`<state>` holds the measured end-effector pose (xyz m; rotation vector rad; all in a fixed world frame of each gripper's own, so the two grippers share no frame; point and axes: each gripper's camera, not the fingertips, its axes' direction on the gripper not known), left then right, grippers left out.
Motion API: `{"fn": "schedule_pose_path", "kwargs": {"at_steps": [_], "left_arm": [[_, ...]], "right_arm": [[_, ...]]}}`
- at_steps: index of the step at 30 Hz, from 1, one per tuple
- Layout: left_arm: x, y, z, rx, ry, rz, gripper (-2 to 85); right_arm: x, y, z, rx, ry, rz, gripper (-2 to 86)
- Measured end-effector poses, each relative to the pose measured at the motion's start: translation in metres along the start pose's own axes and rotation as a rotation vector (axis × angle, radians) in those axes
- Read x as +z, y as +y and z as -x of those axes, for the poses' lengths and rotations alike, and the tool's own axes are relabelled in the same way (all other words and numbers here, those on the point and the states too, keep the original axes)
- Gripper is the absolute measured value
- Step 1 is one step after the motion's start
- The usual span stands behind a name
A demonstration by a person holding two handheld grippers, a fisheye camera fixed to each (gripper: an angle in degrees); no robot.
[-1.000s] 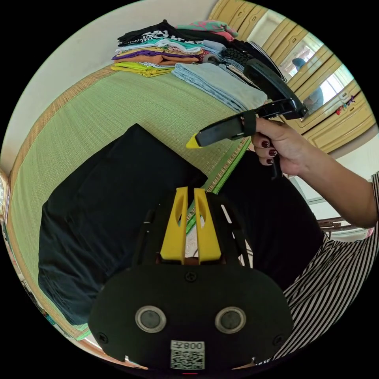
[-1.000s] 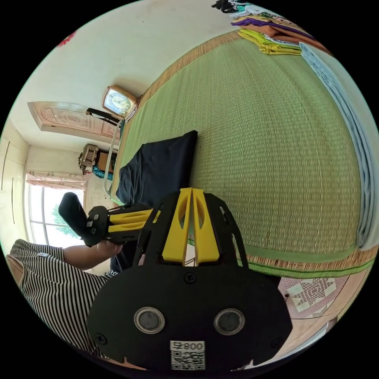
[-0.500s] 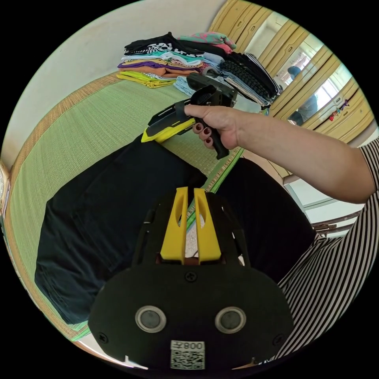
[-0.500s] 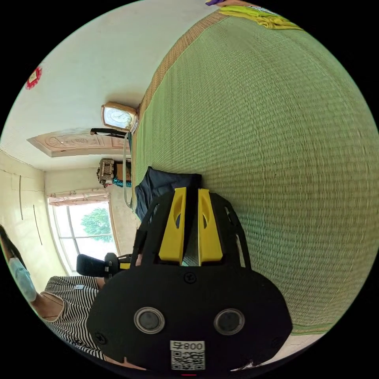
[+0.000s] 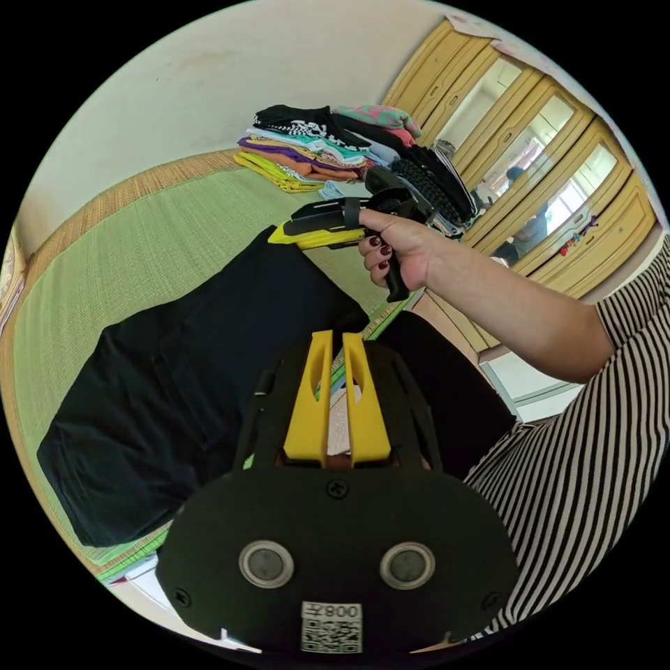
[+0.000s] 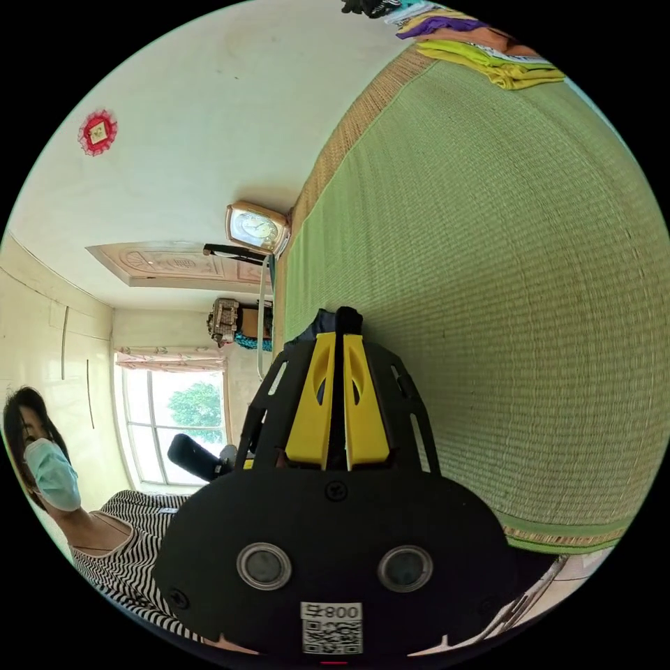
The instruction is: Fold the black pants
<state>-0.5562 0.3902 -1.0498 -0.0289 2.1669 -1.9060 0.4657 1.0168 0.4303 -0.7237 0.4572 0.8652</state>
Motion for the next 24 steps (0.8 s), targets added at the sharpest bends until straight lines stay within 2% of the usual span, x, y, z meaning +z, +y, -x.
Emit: {"fn": "schedule_pose_path", "kwargs": {"at_steps": [10, 16, 24], "left_arm": [[-0.113, 0.176, 0.123, -0.271, 0.118, -0.351, 2.5], [-0.161, 0.293, 0.202, -0.429, 0.117, -0.525, 2.5], [-0.186, 0.433, 0.303, -0.643, 0.108, -0.642, 2.5]], "right_arm": [[0.064, -0.009, 0.144, -0.169, -0.081, 0.022, 1.6], [0.146, -0.026, 0.229, -0.246, -0.099, 0.104, 1.5], [0.282, -0.049, 0.319, -0.285, -0.028, 0.24, 1.7]]}}
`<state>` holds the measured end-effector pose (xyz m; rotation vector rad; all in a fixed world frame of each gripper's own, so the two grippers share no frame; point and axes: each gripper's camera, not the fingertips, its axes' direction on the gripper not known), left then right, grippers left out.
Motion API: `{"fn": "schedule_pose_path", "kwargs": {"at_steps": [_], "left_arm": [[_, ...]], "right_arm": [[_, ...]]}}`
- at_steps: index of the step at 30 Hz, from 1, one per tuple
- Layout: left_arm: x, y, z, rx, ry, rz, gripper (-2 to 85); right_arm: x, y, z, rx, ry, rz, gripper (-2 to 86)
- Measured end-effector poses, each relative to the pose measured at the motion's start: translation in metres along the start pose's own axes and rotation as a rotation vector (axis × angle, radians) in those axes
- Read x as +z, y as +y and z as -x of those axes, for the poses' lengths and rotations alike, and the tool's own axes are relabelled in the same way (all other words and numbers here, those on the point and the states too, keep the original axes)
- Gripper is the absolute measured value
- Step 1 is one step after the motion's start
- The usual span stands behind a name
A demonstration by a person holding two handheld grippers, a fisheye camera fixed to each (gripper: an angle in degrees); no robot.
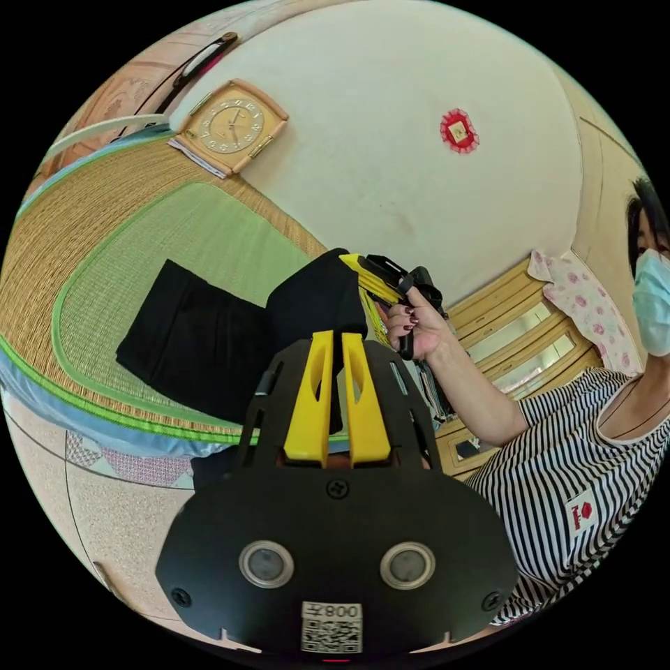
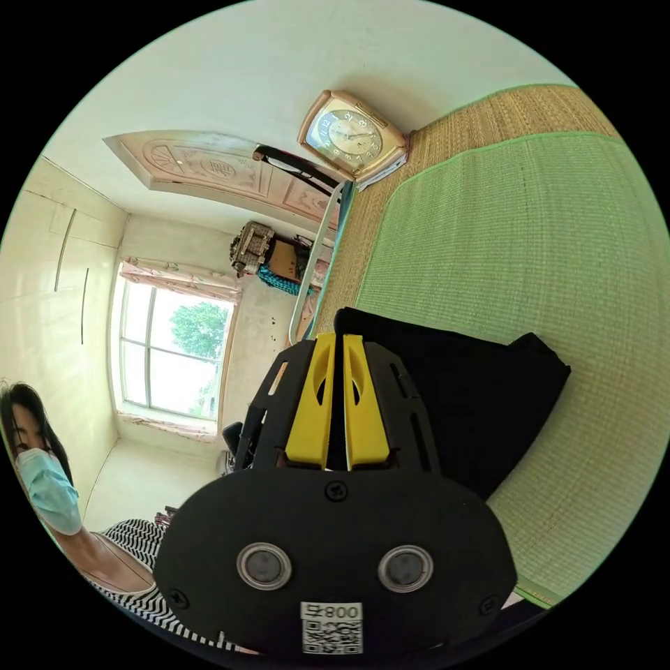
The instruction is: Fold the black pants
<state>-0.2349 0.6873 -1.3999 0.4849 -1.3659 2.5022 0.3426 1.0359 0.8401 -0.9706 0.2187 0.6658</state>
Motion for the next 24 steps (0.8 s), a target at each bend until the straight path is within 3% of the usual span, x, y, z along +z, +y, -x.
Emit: {"fn": "schedule_pose_path", "kwargs": {"at_steps": [13, 24], "left_arm": [[-0.077, 0.05, 0.197, -0.327, 0.023, -0.089, 2.3], [-0.118, 0.089, 0.256, -0.401, 0.033, -0.235, 0.3]], "right_arm": [[0.156, -0.076, 0.062, 0.024, 0.131, 0.188, 1.9], [0.216, -0.107, 0.13, -0.144, 0.095, 0.25, 0.6]]}}
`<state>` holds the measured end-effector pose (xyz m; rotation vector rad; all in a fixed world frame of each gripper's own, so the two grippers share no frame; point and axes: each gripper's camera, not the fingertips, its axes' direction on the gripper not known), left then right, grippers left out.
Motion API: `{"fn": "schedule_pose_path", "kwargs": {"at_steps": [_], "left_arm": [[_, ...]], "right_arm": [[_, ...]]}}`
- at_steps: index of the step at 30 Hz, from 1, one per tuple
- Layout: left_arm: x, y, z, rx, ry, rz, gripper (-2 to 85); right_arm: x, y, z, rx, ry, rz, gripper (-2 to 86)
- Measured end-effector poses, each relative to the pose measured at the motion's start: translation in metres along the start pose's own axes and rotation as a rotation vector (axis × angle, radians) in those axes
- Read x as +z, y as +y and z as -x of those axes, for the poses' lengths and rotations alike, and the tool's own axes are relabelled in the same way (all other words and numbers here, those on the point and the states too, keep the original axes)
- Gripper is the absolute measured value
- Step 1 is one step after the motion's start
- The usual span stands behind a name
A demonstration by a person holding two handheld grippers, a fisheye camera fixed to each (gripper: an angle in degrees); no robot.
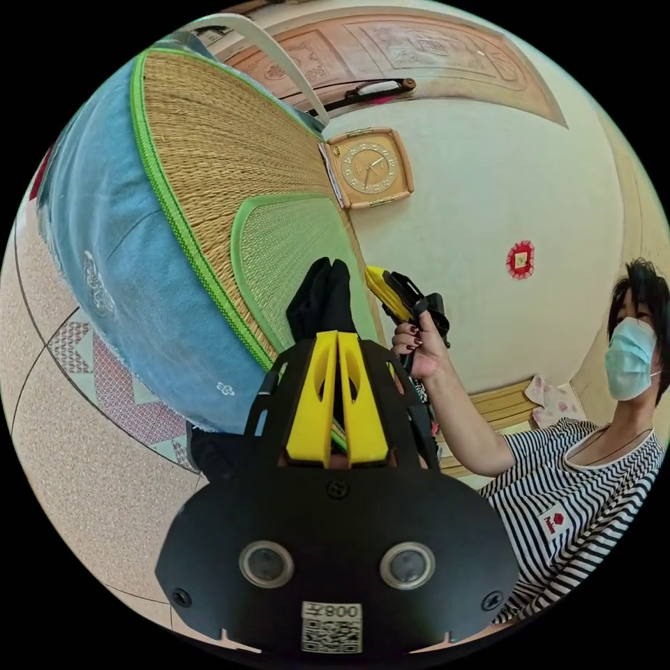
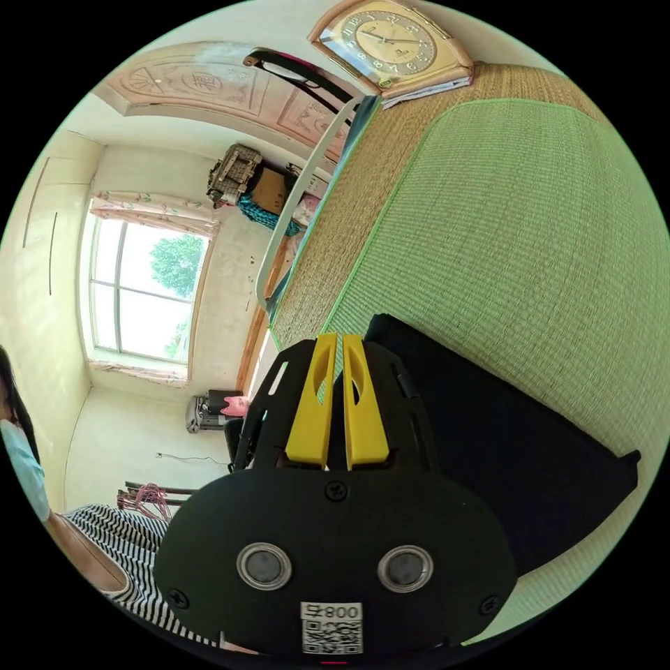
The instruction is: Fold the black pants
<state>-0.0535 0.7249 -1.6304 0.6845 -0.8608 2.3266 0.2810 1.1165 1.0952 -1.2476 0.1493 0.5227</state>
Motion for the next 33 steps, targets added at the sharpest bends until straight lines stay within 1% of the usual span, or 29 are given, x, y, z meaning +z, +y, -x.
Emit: {"fn": "schedule_pose_path", "kwargs": {"at_steps": [2, 5, 7, 8, 9, 10, 12, 17, 20, 23, 24, 25, 27, 28, 30, 33], "left_arm": [[-0.003, -0.001, -0.007, 0.053, -0.008, -0.004, 0.2], [0.009, -0.007, -0.022, 0.168, -0.067, 0.07, 0.1], [0.025, -0.013, -0.026, 0.223, -0.18, 0.131, 0.1], [0.029, -0.015, -0.026, 0.23, -0.223, 0.141, 0.1], [0.036, -0.016, -0.025, 0.248, -0.314, 0.158, 0.1], [0.041, -0.017, -0.023, 0.258, -0.347, 0.171, 0.0], [0.042, -0.016, -0.022, 0.251, -0.331, 0.154, 0.0], [0.047, -0.01, -0.029, 0.259, -0.36, 0.146, 0.0], [0.05, -0.009, -0.045, 0.31, -0.352, 0.133, 0.0], [0.058, -0.009, -0.061, 0.37, -0.375, 0.133, 0.1], [0.065, -0.009, -0.062, 0.375, -0.411, 0.153, 0.1], [0.072, -0.009, -0.061, 0.361, -0.454, 0.177, 0.1], [0.081, -0.007, -0.059, 0.36, -0.478, 0.204, 0.1], [0.083, -0.005, -0.06, 0.354, -0.474, 0.19, 0.0], [0.086, -0.004, -0.063, 0.342, -0.467, 0.19, 0.0], [0.092, -0.001, -0.074, 0.345, -0.459, 0.189, 0.0]], "right_arm": [[0.005, -0.003, 0.011, -0.039, 0.039, 0.018, 0.3], [0.022, -0.012, 0.024, -0.071, 0.156, 0.08, 0.2], [0.033, -0.02, 0.034, -0.105, 0.202, 0.109, 0.1], [0.041, -0.025, 0.041, -0.136, 0.263, 0.129, 0.1], [0.051, -0.03, 0.046, -0.151, 0.319, 0.159, 0.1], [0.055, -0.032, 0.048, -0.161, 0.335, 0.175, 0.1], [0.066, -0.036, 0.059, -0.227, 0.381, 0.192, 0.1], [0.073, -0.036, 0.075, -0.309, 0.416, 0.178, 0.1], [0.07, -0.042, 0.082, -0.284, 0.393, 0.215, 0.1], [0.061, -0.044, 0.094, -0.309, 0.429, 0.139, 0.1], [0.059, -0.048, 0.094, -0.293, 0.427, 0.119, 0.1], [0.059, -0.05, 0.092, -0.278, 0.423, 0.118, 0.1], [0.066, -0.06, 0.078, -0.237, 0.401, 0.174, 0.1], [0.068, -0.062, 0.075, -0.227, 0.382, 0.184, 0.1], [0.061, -0.066, 0.07, -0.199, 0.317, 0.186, 0.1], [0.037, -0.057, 0.07, -0.216, 0.305, 0.138, 0.1]]}}
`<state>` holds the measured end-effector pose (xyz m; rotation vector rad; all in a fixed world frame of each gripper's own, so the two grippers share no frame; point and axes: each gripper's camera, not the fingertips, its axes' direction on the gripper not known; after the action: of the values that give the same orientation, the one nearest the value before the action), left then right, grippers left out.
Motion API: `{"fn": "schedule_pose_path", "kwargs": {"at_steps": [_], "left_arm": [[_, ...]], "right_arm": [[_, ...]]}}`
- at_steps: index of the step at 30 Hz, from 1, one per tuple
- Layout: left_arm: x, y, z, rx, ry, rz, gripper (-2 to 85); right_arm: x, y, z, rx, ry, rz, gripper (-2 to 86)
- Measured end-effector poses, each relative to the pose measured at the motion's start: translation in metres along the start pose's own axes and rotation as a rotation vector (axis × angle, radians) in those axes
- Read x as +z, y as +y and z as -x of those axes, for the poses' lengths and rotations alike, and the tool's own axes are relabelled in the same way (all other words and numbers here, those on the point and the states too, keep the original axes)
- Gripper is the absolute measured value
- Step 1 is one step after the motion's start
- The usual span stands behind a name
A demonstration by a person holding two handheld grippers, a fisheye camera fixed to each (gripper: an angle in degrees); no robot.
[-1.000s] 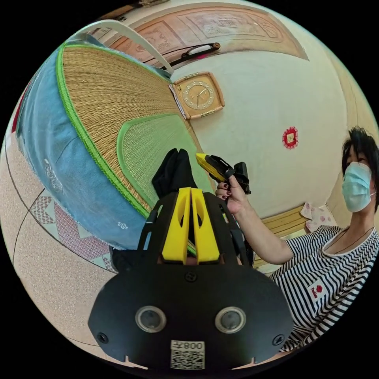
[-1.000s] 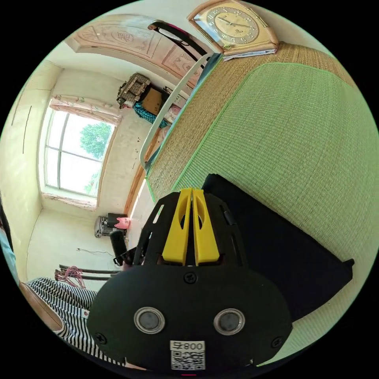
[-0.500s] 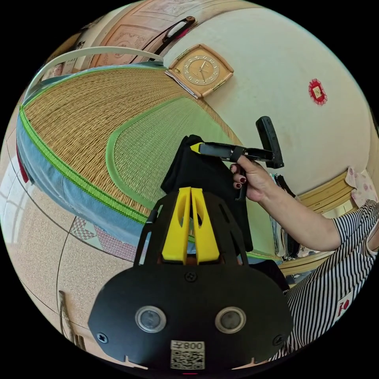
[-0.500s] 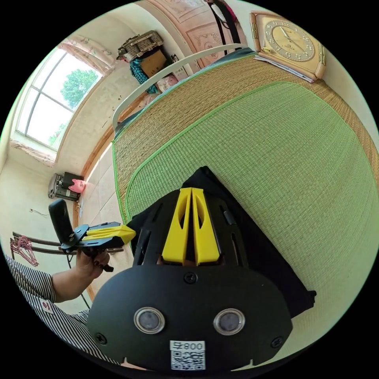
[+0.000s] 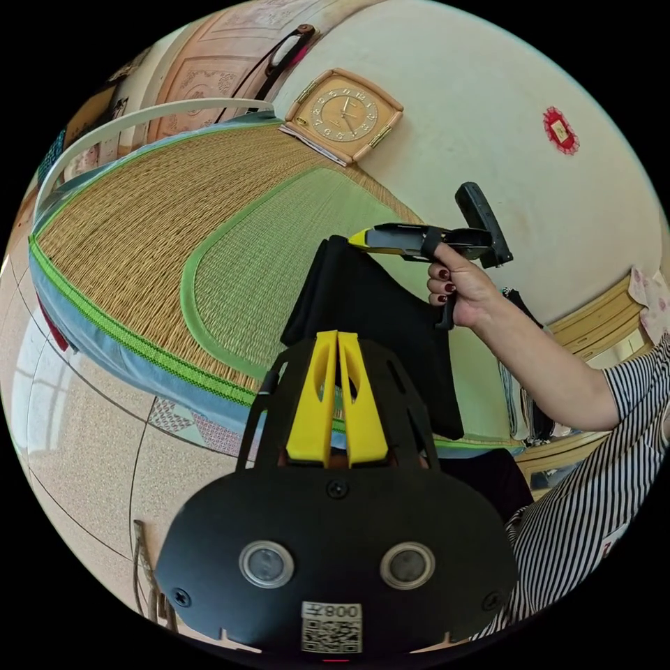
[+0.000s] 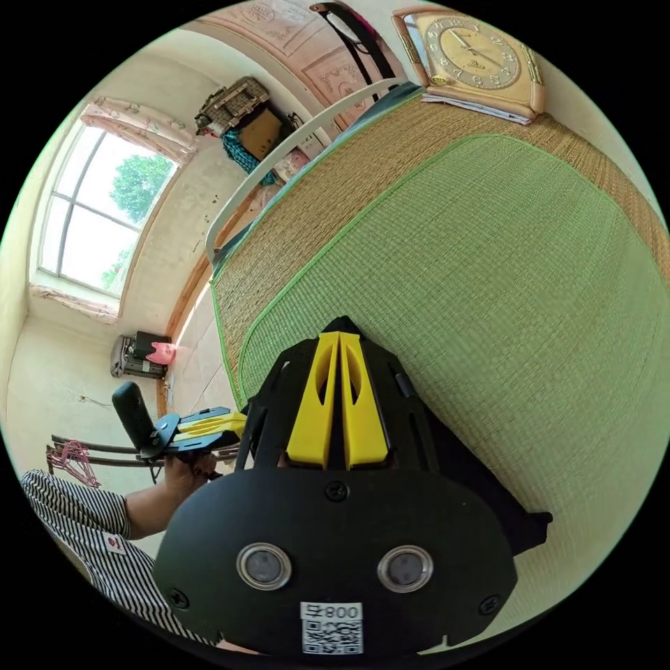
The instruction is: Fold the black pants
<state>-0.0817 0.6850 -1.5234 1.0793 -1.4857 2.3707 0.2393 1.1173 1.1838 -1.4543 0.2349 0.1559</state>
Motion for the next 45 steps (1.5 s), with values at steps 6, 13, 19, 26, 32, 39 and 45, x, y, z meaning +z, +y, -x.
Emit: {"fn": "schedule_pose_path", "kwargs": {"at_steps": [6, 13, 19, 26, 32, 39, 45], "left_arm": [[0.007, -0.001, -0.027, 0.047, -0.031, 0.012, 0.1], [0.03, -0.008, -0.045, 0.029, -0.044, 0.057, 0.1], [0.037, -0.013, -0.066, -0.007, -0.053, 0.062, 0.1], [0.05, -0.002, -0.118, 0.058, 0.035, 0.109, 0.2], [0.091, 0.009, -0.174, 0.146, 0.131, 0.259, 0.5], [0.13, 0.008, -0.217, 0.216, 0.193, 0.427, 3.6], [0.171, 0.011, -0.243, 0.253, 0.127, 0.592, 5.9]], "right_arm": [[-0.065, 0.083, -0.044, 0.083, 0.126, -0.077, 0.1], [-0.066, 0.141, -0.118, 0.325, 0.17, -0.028, 0.1], [-0.068, 0.157, -0.142, 0.384, 0.091, -0.068, 0.0], [-0.079, 0.208, -0.132, 0.313, 0.044, -0.086, 0.1], [-0.049, 0.248, -0.127, 0.244, -0.142, 0.038, 0.1], [-0.04, 0.29, -0.155, 0.268, -0.209, 0.054, 0.3], [-0.047, 0.331, -0.206, 0.406, -0.394, -0.025, 1.3]]}}
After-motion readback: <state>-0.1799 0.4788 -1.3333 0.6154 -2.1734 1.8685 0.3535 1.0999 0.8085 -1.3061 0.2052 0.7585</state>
